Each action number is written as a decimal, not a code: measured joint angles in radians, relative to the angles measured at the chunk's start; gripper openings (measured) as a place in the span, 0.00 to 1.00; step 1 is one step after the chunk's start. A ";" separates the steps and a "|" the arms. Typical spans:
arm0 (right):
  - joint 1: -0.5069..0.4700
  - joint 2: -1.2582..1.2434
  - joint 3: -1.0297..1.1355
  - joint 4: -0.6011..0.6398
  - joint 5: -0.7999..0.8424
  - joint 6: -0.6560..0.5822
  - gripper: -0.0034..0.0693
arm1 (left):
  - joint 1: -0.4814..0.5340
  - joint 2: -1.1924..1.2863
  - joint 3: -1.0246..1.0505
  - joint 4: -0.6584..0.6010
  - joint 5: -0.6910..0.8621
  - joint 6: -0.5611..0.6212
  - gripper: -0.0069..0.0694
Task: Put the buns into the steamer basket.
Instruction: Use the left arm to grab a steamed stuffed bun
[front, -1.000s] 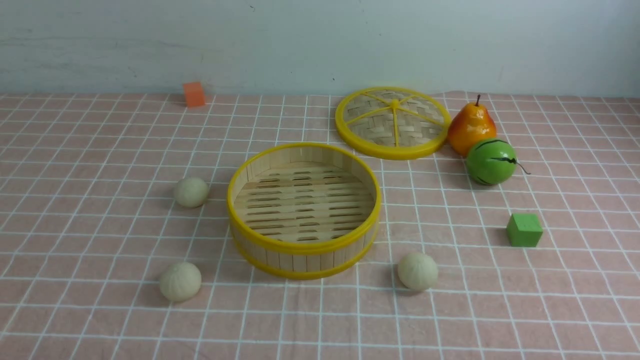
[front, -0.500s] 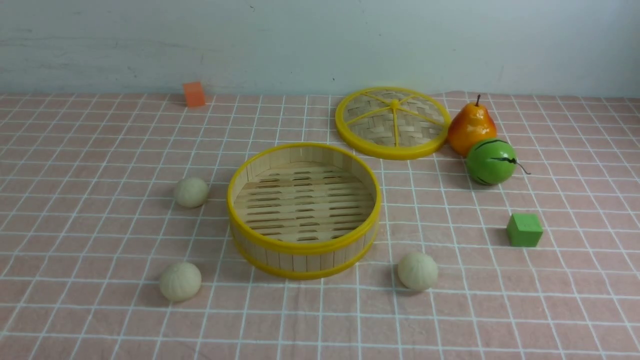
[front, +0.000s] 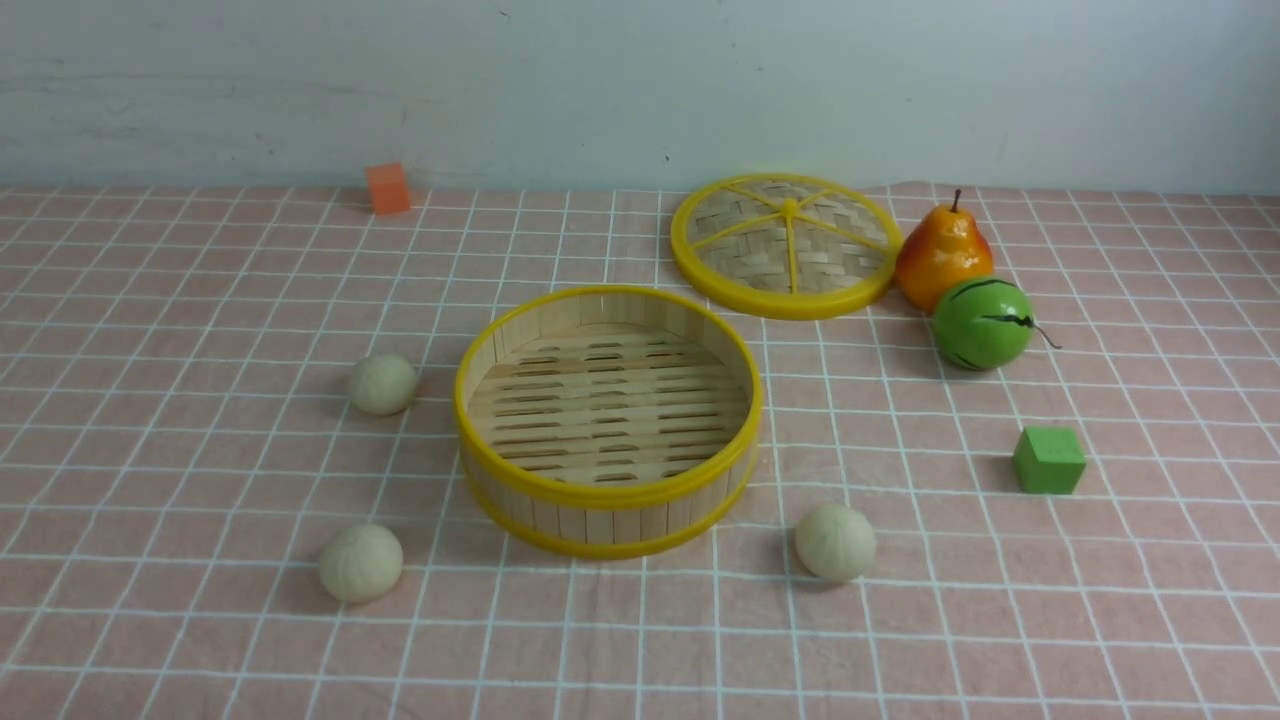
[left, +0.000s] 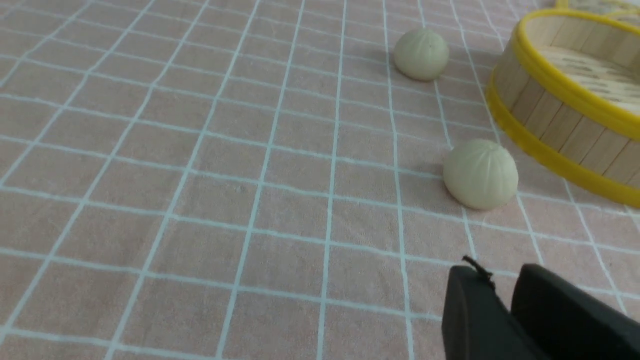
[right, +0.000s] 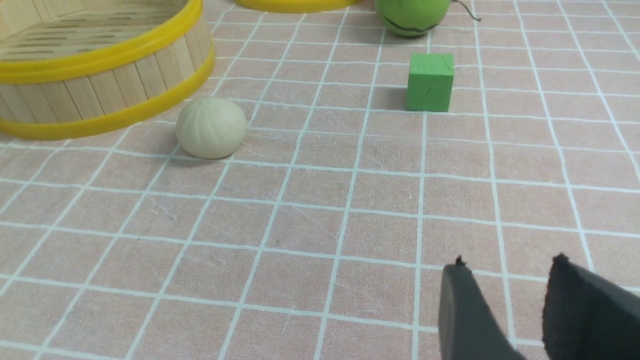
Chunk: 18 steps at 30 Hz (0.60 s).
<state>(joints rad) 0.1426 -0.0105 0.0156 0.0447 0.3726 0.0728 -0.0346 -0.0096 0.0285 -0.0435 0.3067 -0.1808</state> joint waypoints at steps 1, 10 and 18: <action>0.000 0.000 0.004 0.000 -0.022 0.000 0.38 | 0.000 0.000 0.001 0.000 -0.044 0.000 0.25; 0.000 0.000 0.011 -0.018 -0.399 0.014 0.38 | 0.000 0.000 0.001 -0.001 -0.417 0.000 0.26; 0.000 0.004 0.011 -0.018 -0.673 0.154 0.36 | 0.000 0.000 0.001 -0.077 -0.752 -0.315 0.27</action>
<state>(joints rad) 0.1426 -0.0067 0.0261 0.0269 -0.3007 0.2268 -0.0346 -0.0096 0.0292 -0.1205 -0.4452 -0.4956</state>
